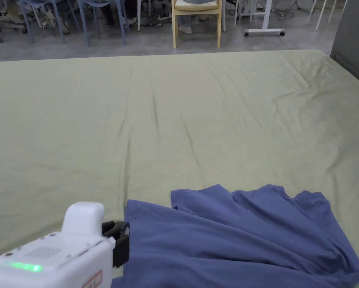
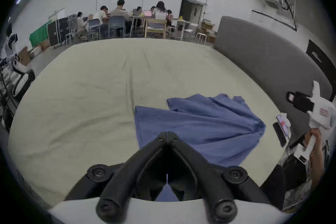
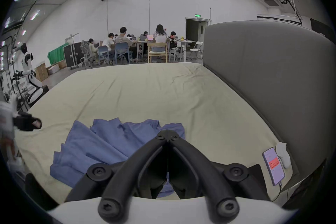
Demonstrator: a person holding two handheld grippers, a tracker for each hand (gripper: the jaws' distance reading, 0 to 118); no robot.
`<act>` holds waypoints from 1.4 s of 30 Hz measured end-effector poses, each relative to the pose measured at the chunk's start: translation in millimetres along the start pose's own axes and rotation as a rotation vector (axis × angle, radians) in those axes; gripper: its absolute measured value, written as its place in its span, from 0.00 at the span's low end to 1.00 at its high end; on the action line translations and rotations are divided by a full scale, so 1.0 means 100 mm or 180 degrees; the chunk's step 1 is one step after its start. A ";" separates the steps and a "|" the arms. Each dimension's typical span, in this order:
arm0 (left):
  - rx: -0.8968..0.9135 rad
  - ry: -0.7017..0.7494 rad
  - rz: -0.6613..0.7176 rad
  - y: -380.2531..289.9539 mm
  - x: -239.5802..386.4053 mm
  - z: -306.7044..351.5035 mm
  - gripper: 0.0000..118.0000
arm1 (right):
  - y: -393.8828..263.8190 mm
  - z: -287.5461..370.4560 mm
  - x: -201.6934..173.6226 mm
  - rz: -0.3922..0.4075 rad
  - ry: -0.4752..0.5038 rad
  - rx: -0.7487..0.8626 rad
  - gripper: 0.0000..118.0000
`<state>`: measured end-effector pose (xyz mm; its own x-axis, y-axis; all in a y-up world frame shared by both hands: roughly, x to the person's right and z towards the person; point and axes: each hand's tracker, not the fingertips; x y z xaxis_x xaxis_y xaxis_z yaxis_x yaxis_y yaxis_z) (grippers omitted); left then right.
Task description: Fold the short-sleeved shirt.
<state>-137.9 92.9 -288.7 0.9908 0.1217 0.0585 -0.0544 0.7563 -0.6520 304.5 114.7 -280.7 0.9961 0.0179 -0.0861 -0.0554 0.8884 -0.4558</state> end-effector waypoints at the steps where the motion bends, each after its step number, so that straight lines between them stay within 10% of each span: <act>1: -0.0021 -0.0010 0.0025 0.07 -0.05 -0.17 0.00 | 0.00 0.00 -0.01 0.0018 0.0003 -0.0017 0.03; 2: -0.0080 -0.0057 0.0141 0.15 -0.14 -0.38 0.12 | -0.01 -0.02 -0.02 0.0038 0.0008 -0.0031 0.03; 4: -0.0489 -0.0116 0.0315 0.30 -0.28 -0.84 0.75 | -0.01 -0.06 -0.03 0.0061 0.0000 -0.0077 0.03; 6: -0.0642 -0.0033 0.0484 0.35 -0.39 -1.24 0.76 | -0.01 -0.11 -0.05 0.0078 -0.0019 -0.0135 0.03; 14: -0.1044 0.0136 0.0454 0.29 -0.60 -2.16 0.71 | -0.08 -0.37 -0.07 0.0226 -0.0056 -0.0362 0.03; 15: -0.1026 0.0169 0.0381 0.26 -0.56 -2.15 0.61 | -0.09 -0.40 -0.08 0.0263 -0.0071 -0.0382 0.03; 17: -0.0822 0.0553 -0.0253 0.21 -0.44 -2.09 0.00 | -0.14 -0.44 -0.07 0.0321 -0.0101 -0.0410 0.03; 26: -0.0463 0.0299 0.0054 0.17 -0.42 -1.60 0.00 | -0.09 -0.62 0.12 0.0189 -0.0081 -0.0540 0.05; 28: -0.0296 0.0252 0.0083 0.19 -0.40 -1.36 0.00 | -0.02 -0.72 0.23 0.0088 0.0015 -0.0697 0.56; 32: -0.0151 0.0117 0.0197 0.16 -0.29 -0.92 0.00 | 0.04 -1.28 0.57 -0.0366 0.0329 -0.1362 1.00; 39: -0.0162 0.0037 0.0367 -0.08 -0.15 -0.78 0.00 | -0.07 -2.61 0.68 -0.0450 -0.0147 -0.1987 0.93; 42: -0.0165 0.0019 0.0407 -0.09 -0.25 -0.88 0.00 | -0.13 -2.88 0.47 0.0037 -0.0272 -0.2269 0.50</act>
<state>-151.2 26.8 -350.7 0.9769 0.2112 -0.0321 -0.1741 0.7006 -0.6920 332.5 -28.1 -534.0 0.9954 0.0874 -0.0381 -0.0681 0.3724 -0.9256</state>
